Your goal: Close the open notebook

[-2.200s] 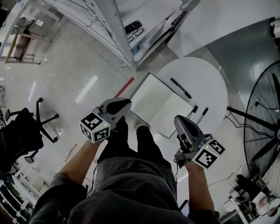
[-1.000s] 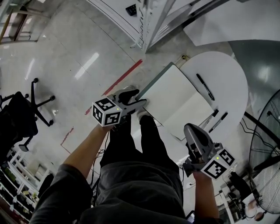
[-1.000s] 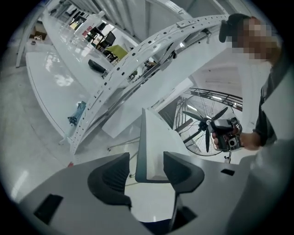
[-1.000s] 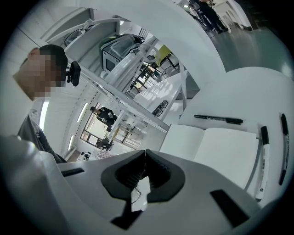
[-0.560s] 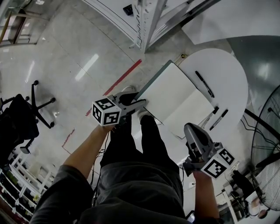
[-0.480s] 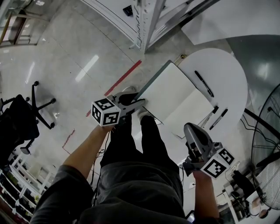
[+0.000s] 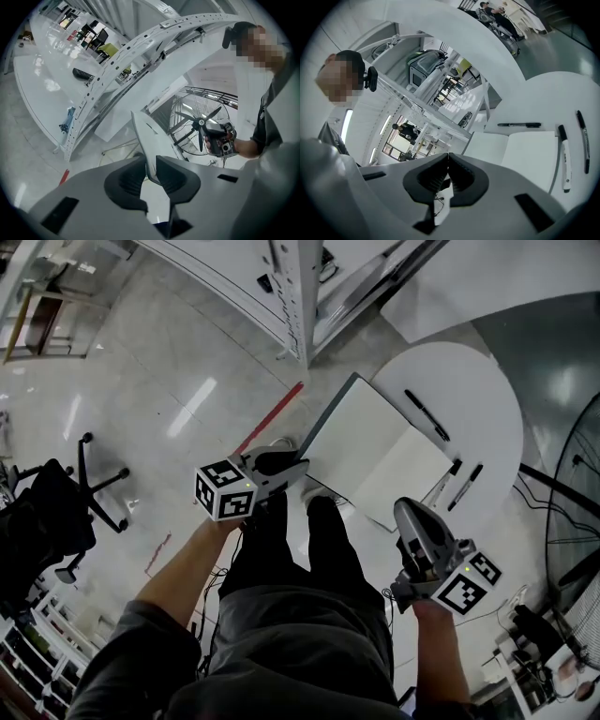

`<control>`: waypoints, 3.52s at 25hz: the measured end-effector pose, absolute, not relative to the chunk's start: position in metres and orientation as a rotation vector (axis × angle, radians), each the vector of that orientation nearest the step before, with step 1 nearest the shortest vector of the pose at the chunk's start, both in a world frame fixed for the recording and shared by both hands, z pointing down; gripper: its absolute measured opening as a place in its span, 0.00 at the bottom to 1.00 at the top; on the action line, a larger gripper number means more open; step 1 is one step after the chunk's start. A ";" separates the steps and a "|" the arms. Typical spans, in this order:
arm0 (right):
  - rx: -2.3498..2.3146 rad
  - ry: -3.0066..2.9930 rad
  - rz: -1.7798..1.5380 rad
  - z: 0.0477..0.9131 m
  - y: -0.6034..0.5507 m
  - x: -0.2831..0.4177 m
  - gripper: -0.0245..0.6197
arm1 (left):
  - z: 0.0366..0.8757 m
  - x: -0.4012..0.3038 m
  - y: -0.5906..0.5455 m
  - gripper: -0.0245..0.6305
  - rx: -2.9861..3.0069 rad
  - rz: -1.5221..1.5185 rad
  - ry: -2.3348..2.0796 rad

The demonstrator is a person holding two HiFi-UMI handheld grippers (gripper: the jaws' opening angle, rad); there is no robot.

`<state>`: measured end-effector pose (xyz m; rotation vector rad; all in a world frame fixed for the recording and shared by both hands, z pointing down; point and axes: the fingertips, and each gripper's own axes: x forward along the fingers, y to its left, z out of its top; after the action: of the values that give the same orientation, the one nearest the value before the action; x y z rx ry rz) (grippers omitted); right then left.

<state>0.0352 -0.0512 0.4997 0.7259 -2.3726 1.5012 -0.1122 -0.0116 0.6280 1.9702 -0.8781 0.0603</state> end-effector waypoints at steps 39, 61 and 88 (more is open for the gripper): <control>1.295 -2.473 1.669 0.455 -0.038 0.203 0.07 | 0.538 0.078 0.008 0.14 2.307 0.418 -0.403; 1.531 -2.348 1.783 0.494 -0.002 0.297 0.07 | 0.602 0.162 0.021 0.14 2.241 0.616 -0.232; 1.558 -2.309 1.814 0.512 0.002 0.313 0.07 | 0.628 0.194 0.028 0.27 2.204 0.657 -0.145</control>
<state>0.3132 0.0017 0.5122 1.5583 -2.3090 1.8145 0.1935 0.0284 0.6280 2.2040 -0.1446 0.6570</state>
